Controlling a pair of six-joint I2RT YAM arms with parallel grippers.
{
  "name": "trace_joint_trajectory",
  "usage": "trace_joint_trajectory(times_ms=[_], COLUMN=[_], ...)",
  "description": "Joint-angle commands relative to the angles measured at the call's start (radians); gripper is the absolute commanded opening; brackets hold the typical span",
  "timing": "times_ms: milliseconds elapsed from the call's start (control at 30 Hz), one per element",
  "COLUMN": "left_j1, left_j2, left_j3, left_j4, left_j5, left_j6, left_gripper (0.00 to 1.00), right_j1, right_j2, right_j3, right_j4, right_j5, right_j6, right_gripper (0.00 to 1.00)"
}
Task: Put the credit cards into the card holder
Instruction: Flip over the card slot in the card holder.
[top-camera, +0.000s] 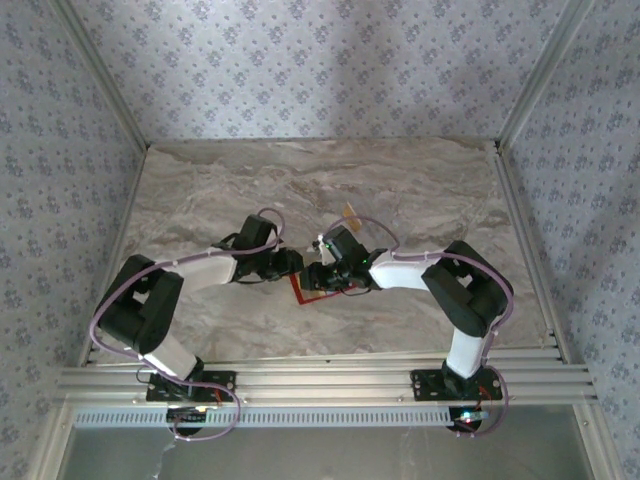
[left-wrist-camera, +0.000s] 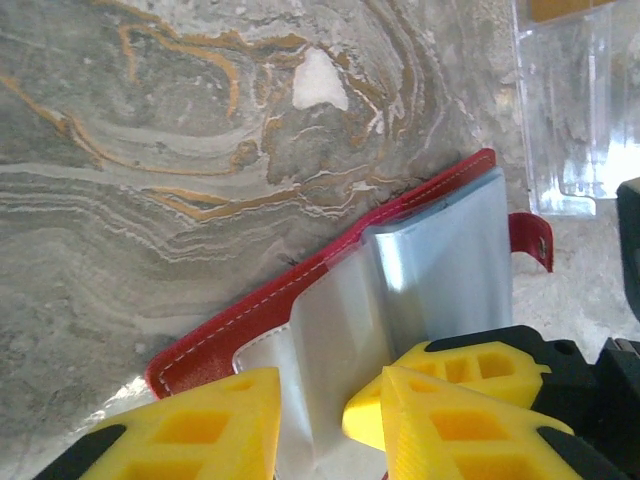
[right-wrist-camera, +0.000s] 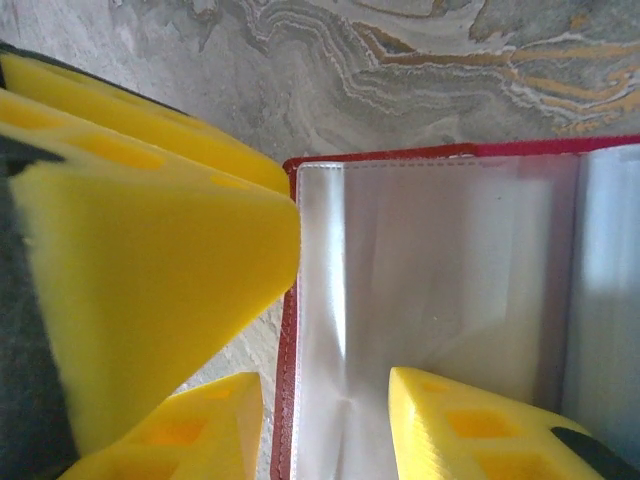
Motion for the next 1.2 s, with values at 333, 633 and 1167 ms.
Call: trace_joint_trajectory(times_ms=[333, 633, 1167], left_j1=[-0.044, -0.045, -0.06], left_j2=[0.118, 0.118, 0.165], left_j3=[0.109, 0.125, 0.173], left_j4=[-0.17, -0.202, -0.244], left_j5=[-0.087, -0.106, -0.088], left_j6=[0.088, 0.112, 0.166], left_gripper=[0.24, 0.21, 0.19], right_j1=[-0.011, -0.048, -0.039], right_j2=[-0.08, -0.148, -0.066], right_j3=[0.008, 0.053, 0.014], right_j4=[-0.051, -0.258, -0.334], right_j5=[0.007, 0.15, 0.351], right_j6=[-0.02, -0.118, -0.103], right_gripper=[0.42, 0.44, 0.18])
